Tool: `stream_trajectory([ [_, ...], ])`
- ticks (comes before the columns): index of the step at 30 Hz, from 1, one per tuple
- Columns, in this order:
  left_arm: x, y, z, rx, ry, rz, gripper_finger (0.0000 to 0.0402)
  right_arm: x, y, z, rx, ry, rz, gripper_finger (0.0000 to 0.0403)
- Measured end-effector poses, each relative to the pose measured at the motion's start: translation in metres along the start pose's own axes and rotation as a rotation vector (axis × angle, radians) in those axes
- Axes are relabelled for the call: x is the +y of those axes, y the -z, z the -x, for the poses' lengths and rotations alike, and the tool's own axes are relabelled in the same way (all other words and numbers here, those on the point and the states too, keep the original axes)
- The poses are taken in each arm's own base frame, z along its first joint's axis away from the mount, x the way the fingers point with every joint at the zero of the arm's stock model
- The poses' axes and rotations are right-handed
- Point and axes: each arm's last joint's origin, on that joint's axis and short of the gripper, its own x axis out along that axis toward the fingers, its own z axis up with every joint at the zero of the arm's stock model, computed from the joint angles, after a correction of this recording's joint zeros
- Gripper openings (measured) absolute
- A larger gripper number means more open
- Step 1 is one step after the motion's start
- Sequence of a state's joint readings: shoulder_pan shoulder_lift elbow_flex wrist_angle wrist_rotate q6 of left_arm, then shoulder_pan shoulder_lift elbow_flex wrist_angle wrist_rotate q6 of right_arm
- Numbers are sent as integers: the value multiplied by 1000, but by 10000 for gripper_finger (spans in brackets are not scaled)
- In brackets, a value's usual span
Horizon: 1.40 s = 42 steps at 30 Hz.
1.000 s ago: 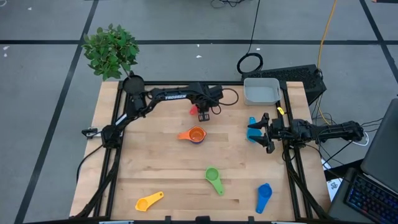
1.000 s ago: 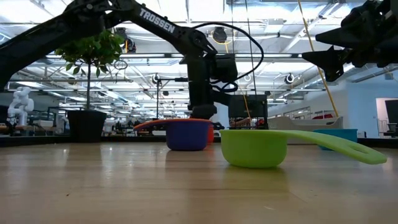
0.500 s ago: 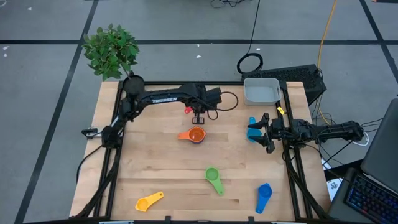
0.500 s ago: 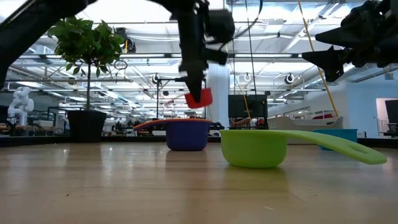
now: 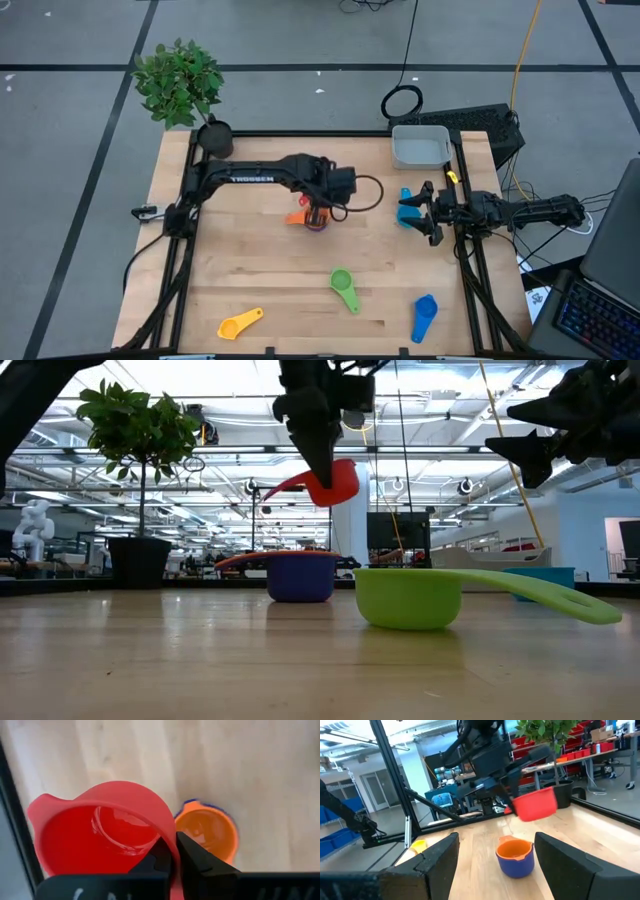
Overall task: Nest measuring cups in basket
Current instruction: Stack the red measuring cup on top of the orange measuring cup
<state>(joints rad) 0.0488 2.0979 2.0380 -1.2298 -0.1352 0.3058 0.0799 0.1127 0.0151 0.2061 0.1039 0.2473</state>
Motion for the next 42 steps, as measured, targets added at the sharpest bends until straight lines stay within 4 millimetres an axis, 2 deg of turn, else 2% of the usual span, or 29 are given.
stream_trajectory([
  [6,-22,2,0,82,46,-38,11,0,0,0,0,0,-2,252],
  [11,-24,5,1,109,55,-34,13,0,0,0,-4,-1,-3,252],
  [14,-25,3,0,79,123,-37,11,0,-1,0,-6,-1,-4,252],
  [19,-31,3,-14,126,214,-43,11,0,-1,0,-6,-2,-29,252],
  [26,-40,2,-43,235,224,-90,11,0,-1,0,-6,-2,-34,252],
  [32,-42,2,-54,262,236,-116,12,0,0,0,2,0,-48,252],
  [42,-37,2,-55,263,215,-39,86,0,0,0,2,-1,-48,252],
])
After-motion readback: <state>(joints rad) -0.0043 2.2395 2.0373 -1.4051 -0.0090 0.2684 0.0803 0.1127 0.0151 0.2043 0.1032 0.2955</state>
